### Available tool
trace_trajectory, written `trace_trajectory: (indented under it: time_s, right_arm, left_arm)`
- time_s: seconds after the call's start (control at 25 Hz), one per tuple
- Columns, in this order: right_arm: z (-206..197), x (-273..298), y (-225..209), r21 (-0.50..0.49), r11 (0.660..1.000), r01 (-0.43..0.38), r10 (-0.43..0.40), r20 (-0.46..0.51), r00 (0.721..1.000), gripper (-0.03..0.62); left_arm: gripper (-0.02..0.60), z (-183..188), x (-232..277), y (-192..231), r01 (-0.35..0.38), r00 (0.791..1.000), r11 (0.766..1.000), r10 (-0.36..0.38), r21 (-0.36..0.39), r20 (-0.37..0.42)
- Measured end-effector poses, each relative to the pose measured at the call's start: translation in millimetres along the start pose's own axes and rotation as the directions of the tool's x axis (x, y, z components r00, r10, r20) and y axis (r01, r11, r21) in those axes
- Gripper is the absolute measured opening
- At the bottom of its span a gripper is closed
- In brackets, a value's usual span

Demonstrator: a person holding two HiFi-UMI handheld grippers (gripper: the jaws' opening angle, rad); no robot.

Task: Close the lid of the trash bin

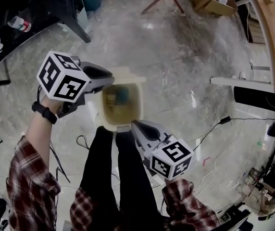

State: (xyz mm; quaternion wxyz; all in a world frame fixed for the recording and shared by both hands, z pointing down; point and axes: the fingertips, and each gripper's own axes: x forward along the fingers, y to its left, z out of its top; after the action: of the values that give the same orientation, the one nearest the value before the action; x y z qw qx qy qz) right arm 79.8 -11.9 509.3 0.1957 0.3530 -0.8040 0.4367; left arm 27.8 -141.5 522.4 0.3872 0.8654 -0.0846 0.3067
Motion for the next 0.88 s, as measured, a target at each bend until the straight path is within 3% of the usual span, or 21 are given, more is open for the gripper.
trace_trajectory:
  time_s: [0.16,0.48,0.88]
  right_arm:
    - [1,-1,-1,0.005,1.0,0.006,-0.006,0.009,1.0,0.012]
    - [-6,-5,-1,0.013,1.0,0.011,-0.011,0.01,1.0,0.012]
    - [-19,-1,-4,0.021,0.999,0.03,-0.03,0.005,1.0,0.012]
  left_arm:
    - [0.064,-21,7,-21,0.046,0.999,0.999,-0.046,0.009,-0.009]
    - [0.063,-55,21,-48,0.035,0.999,0.999,-0.035,-0.002,0.018]
    - [0.06,-128,60,-70,0.047,0.994,0.999,-0.048,-0.01,-0.101]
